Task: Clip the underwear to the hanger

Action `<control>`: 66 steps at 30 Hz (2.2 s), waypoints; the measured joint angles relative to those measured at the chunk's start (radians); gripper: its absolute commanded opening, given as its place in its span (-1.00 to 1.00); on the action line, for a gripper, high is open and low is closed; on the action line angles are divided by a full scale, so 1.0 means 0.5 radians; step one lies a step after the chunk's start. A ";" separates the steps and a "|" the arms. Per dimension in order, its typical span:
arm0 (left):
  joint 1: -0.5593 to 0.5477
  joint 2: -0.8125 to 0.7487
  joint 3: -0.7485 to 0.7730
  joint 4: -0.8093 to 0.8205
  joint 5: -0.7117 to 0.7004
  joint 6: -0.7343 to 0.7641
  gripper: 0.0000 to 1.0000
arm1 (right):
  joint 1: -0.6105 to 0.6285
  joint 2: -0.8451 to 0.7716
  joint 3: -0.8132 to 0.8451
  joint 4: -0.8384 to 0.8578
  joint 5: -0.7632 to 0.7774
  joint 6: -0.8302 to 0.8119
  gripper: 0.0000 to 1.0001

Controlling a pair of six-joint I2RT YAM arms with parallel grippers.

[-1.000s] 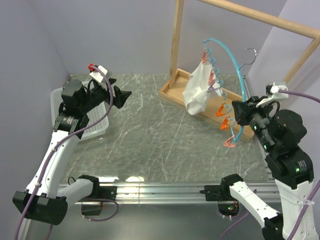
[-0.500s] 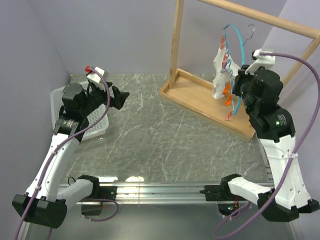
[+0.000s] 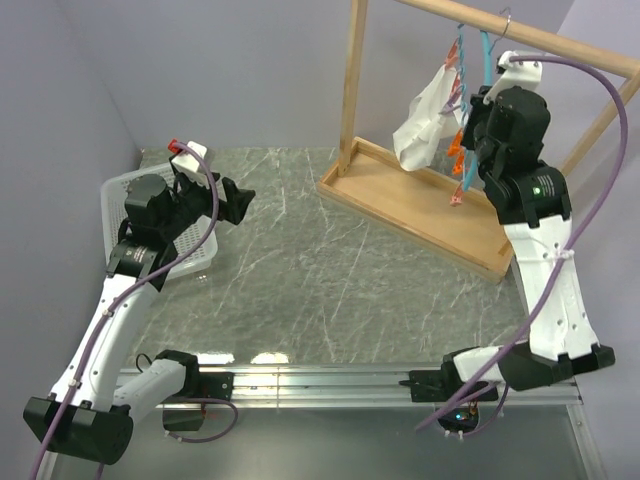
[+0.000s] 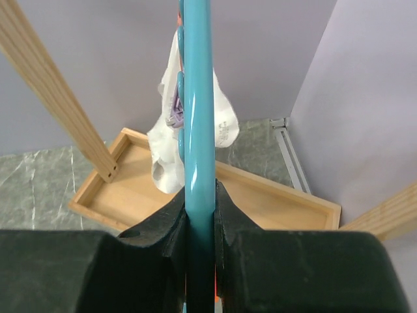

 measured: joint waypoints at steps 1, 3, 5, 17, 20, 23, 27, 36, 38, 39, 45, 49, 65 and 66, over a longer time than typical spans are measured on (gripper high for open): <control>0.000 -0.005 -0.003 0.000 -0.006 -0.007 0.99 | -0.008 0.037 0.036 -0.005 -0.002 0.000 -1.00; 0.000 -0.008 -0.004 -0.004 -0.010 -0.026 0.99 | -0.031 0.130 0.130 -0.019 -0.015 0.002 -1.00; 0.000 -0.008 -0.003 -0.010 -0.021 -0.038 0.99 | -0.054 0.210 0.221 -0.039 -0.034 0.006 -1.00; 0.000 -0.021 -0.035 -0.026 -0.056 -0.100 0.99 | -0.199 0.341 0.309 -0.052 -0.099 0.024 -1.00; 0.000 -0.035 -0.056 -0.024 -0.067 -0.116 0.99 | -0.233 0.343 0.307 -0.061 -0.161 0.031 -1.00; 0.000 -0.056 -0.082 -0.024 -0.068 -0.140 0.99 | -0.272 0.343 0.292 -0.059 -0.237 0.039 -1.00; 0.000 -0.065 -0.102 -0.017 -0.068 -0.152 0.99 | -0.302 0.346 0.229 -0.060 -0.271 0.047 -1.00; 0.000 -0.065 -0.153 0.005 -0.066 -0.153 0.99 | -0.323 0.328 0.121 -0.061 -0.278 0.070 -1.00; 0.000 -0.065 -0.166 0.005 -0.066 -0.153 0.99 | -0.324 0.300 0.078 -0.040 -0.291 0.071 -0.56; 0.000 -0.064 -0.167 0.003 -0.063 -0.153 0.99 | -0.326 0.291 0.066 -0.030 -0.298 0.072 -0.48; 0.000 -0.057 -0.167 -0.009 -0.034 -0.147 0.99 | -0.332 0.250 0.038 -0.031 -0.353 0.073 0.04; 0.000 -0.028 -0.159 -0.062 -0.019 -0.144 0.99 | -0.332 0.161 -0.032 -0.029 -0.391 0.075 0.42; 0.000 0.208 0.113 -0.465 -0.062 -0.128 0.99 | -0.336 -0.487 -0.420 0.005 -0.485 -0.031 0.80; 0.000 0.235 0.125 -0.497 -0.068 -0.128 0.99 | -0.336 -0.527 -0.446 0.005 -0.495 -0.041 0.80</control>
